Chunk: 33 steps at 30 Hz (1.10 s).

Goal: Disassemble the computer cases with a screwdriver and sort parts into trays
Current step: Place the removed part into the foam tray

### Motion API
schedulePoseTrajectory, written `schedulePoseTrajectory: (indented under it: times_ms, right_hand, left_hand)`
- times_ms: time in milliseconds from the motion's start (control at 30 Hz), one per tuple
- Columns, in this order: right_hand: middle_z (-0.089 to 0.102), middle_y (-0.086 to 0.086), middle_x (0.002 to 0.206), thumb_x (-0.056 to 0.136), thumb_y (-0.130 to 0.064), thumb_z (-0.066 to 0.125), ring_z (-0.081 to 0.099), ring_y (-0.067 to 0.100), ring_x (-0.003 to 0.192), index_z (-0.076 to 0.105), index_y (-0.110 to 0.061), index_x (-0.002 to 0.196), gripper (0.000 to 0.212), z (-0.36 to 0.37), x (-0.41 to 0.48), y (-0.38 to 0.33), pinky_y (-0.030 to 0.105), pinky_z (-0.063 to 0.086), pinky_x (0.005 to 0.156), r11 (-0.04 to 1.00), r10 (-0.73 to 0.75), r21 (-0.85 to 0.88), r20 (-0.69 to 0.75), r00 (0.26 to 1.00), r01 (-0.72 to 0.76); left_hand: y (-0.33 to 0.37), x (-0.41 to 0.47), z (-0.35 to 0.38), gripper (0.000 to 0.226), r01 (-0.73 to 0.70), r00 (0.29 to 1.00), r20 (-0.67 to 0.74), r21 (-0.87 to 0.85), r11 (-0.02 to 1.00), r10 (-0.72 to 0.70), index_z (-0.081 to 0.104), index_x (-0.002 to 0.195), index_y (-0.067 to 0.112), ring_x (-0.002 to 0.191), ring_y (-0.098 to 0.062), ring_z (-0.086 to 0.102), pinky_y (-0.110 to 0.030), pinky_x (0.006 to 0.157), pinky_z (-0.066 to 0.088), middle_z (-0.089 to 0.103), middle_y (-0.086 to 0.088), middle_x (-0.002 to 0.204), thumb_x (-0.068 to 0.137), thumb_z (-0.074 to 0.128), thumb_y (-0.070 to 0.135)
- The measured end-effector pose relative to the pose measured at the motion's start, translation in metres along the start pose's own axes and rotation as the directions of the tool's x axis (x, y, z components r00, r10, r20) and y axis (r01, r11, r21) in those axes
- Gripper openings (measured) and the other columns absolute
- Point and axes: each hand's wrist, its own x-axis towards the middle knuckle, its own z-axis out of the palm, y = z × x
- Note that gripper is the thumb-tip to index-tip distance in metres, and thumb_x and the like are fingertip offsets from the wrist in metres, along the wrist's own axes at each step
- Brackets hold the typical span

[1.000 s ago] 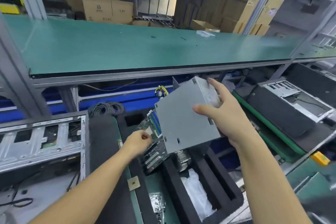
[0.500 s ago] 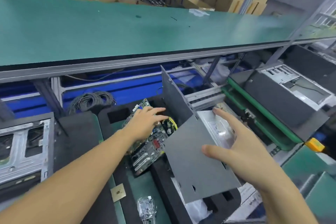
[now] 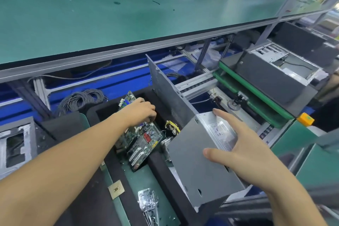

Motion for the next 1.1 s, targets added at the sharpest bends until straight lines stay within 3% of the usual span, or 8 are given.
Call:
schedulePoseTrajectory:
  times_ms: [100,200,267,400,533,800,967,1100]
  right_hand:
    - [0.04,-0.035,0.122,0.047,-0.07,0.066,0.042,-0.032,0.092,0.021,-0.08,0.128,0.093,0.003,-0.004,0.003,0.014,0.038,0.066,0.999,0.029,-0.022,0.023,0.999,-0.029]
    - [0.038,-0.035,0.12,0.05,-0.067,0.068,0.062,-0.002,0.085,0.021,-0.081,0.127,0.092,0.01,-0.007,0.006,0.03,0.055,0.067,0.997,0.042,-0.064,0.081,0.996,-0.037]
    - [0.038,-0.031,0.116,0.053,-0.064,0.069,0.065,0.008,0.076,0.019,-0.082,0.127,0.091,0.019,-0.007,0.007,0.041,0.059,0.072,0.995,0.047,-0.097,0.113,0.992,-0.036]
    - [0.039,-0.025,0.115,0.056,-0.062,0.069,0.066,0.014,0.076,0.015,-0.079,0.13,0.093,0.044,-0.002,0.01,0.043,0.058,0.079,0.992,0.044,-0.125,0.165,0.985,-0.024]
    - [0.037,-0.025,0.116,0.058,-0.061,0.068,0.066,0.014,0.076,0.015,-0.077,0.131,0.092,0.065,0.005,0.012,0.042,0.058,0.081,0.993,0.051,-0.118,0.221,0.974,-0.026]
    - [0.037,-0.028,0.115,0.06,-0.06,0.068,0.065,0.011,0.077,0.012,-0.078,0.13,0.091,0.074,0.014,0.015,0.036,0.057,0.08,0.988,0.059,-0.15,0.215,0.975,-0.027]
    - [0.036,-0.028,0.112,0.061,-0.06,0.067,0.066,0.011,0.077,0.011,-0.077,0.133,0.092,0.078,0.018,0.014,0.034,0.056,0.078,0.989,0.056,-0.147,0.211,0.976,-0.025]
    - [0.036,-0.027,0.112,0.061,-0.06,0.066,0.065,0.009,0.081,0.011,-0.075,0.134,0.094,0.086,0.02,0.016,0.036,0.056,0.081,0.991,0.051,-0.131,0.221,0.974,-0.022]
  left_hand:
    - [-0.009,-0.004,0.002,0.014,-0.026,1.0,0.008,-0.076,0.997,0.026,0.065,0.092,0.025,0.092,-0.012,0.057,-0.026,0.098,0.036,0.055,0.012,0.097,0.094,0.061,0.012]
    - [-0.02,-0.012,-0.001,0.034,0.012,0.999,-0.037,-0.186,0.983,-0.02,0.057,0.081,0.021,0.085,-0.016,0.06,-0.028,0.076,0.046,0.05,0.011,0.089,0.079,0.059,-0.013]
    - [-0.03,-0.017,-0.004,0.041,0.035,0.997,-0.067,-0.165,0.986,-0.046,0.051,0.077,0.022,0.081,-0.015,0.058,-0.028,0.07,0.038,0.05,0.01,0.087,0.07,0.054,-0.018]
    - [-0.053,-0.022,-0.013,0.045,0.08,0.99,-0.099,-0.152,0.985,-0.096,0.054,0.079,0.023,0.085,-0.012,0.059,-0.031,0.077,0.036,0.051,0.012,0.088,0.068,0.051,-0.021]
    - [-0.061,-0.018,-0.011,0.034,0.102,0.988,-0.115,0.011,0.995,-0.1,0.059,0.084,0.028,0.101,-0.012,0.043,-0.039,0.099,0.022,0.052,0.013,0.088,0.085,0.058,-0.006]
    - [-0.089,-0.039,-0.041,0.04,0.097,0.976,-0.199,0.031,0.995,-0.089,0.056,0.079,0.028,0.096,-0.011,0.047,-0.033,0.08,0.015,0.054,0.016,0.081,0.075,0.059,-0.012]
    - [-0.086,-0.044,-0.061,0.042,0.028,0.997,-0.082,0.263,0.964,-0.007,0.047,0.082,0.025,0.095,-0.009,0.043,-0.037,0.091,0.024,0.048,0.013,0.082,0.068,0.053,-0.014]
    - [-0.086,-0.043,-0.067,0.045,-0.045,0.998,-0.024,0.34,0.939,0.056,0.045,0.081,0.025,0.088,-0.01,0.037,-0.038,0.093,0.025,0.046,0.011,0.08,0.063,0.051,-0.015]
